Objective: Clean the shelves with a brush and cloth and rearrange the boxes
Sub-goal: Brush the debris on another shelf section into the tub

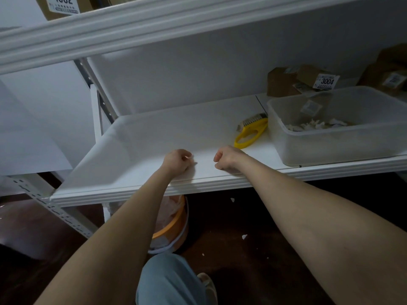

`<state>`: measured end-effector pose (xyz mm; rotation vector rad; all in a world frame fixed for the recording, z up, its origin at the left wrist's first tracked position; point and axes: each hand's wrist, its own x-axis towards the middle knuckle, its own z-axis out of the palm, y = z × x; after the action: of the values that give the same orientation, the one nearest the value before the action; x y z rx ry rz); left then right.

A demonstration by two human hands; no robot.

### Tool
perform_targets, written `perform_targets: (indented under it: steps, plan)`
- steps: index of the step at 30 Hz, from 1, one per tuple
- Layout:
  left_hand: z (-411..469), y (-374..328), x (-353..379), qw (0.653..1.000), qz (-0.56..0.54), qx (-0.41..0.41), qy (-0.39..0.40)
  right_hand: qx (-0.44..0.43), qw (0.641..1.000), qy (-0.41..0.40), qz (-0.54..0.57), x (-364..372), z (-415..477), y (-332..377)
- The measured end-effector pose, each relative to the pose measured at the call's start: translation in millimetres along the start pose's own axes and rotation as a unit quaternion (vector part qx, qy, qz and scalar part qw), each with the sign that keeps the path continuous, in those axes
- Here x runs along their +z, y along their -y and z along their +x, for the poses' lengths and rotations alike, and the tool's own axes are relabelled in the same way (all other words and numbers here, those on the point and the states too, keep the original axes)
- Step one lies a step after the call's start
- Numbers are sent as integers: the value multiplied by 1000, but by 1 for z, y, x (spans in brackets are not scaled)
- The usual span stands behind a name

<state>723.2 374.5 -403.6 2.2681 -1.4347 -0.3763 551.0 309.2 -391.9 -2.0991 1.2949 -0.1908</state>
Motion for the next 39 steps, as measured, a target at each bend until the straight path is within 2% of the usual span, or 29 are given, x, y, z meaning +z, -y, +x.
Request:
perform_targets:
  steps: [3, 7, 11, 14, 19, 26, 31, 34, 39]
  plan:
    - [0, 0, -1, 1000, 2, 18, 16, 3, 1000, -1, 3, 0, 0, -1]
    - [1, 1, 2, 1000, -17, 17, -19, 2, 1000, -2, 5, 1, 0, -1]
    - [2, -5, 5, 997, 73, 25, -26, 1, 1000, -2, 3, 1, 1, -2]
    - [4, -10, 8, 990, 136, 32, 1, -1, 1000, -5, 4, 1, 1, -3]
    - [4, -8, 9, 987, 158, 40, 10, -2, 1000, 0, 4, 1, 2, -3]
    - [-1, -6, 4, 995, 94, 29, 16, -1, 1000, 6, 9, 1, 0, -2]
    - [-6, -27, 1, 990, -140, -7, 6, -1, 998, 23, 55, 0, -3, -3]
    - [-8, -41, 0, 980, -198, 13, 5, 15, 982, 26, 186, -6, -6, -2]
    - [-4, -84, -3, 973, -219, 69, -31, -1, 953, -72, 294, -39, -16, 4]
